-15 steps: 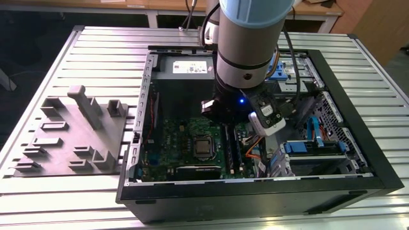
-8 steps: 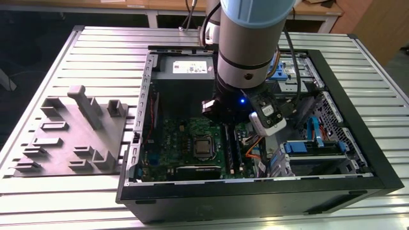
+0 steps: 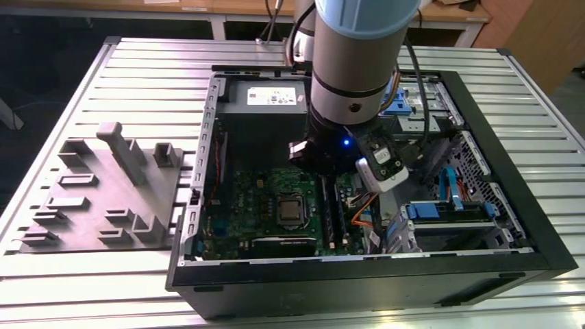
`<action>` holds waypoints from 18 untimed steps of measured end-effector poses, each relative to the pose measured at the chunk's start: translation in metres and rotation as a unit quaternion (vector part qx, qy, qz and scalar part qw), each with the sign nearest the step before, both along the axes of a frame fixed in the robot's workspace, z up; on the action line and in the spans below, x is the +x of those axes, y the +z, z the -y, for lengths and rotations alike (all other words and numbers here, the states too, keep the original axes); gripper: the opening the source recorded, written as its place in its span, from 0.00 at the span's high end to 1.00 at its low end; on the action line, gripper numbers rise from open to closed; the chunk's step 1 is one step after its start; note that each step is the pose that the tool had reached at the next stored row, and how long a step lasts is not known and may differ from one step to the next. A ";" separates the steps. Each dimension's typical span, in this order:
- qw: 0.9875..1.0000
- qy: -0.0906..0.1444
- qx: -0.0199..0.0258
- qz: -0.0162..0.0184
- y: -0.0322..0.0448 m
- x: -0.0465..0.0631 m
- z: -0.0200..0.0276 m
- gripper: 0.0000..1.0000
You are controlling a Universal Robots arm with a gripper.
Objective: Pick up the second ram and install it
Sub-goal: 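Press down the second ram until it locks into place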
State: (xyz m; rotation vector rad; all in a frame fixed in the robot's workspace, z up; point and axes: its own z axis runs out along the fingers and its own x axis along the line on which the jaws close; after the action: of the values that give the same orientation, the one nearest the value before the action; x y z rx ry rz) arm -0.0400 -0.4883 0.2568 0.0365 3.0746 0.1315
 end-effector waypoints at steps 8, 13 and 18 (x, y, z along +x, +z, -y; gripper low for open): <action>1.000 0.000 0.000 0.000 -0.0019 0.000 -0.0177 0.90; 1.000 0.000 0.000 0.000 -0.0063 0.000 -0.0280 0.90; 1.000 0.000 0.000 0.000 -0.0118 0.002 -0.0311 0.90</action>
State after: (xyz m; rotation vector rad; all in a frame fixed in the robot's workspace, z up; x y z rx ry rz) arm -0.0380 -0.4571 0.2450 0.0365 3.0746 0.1317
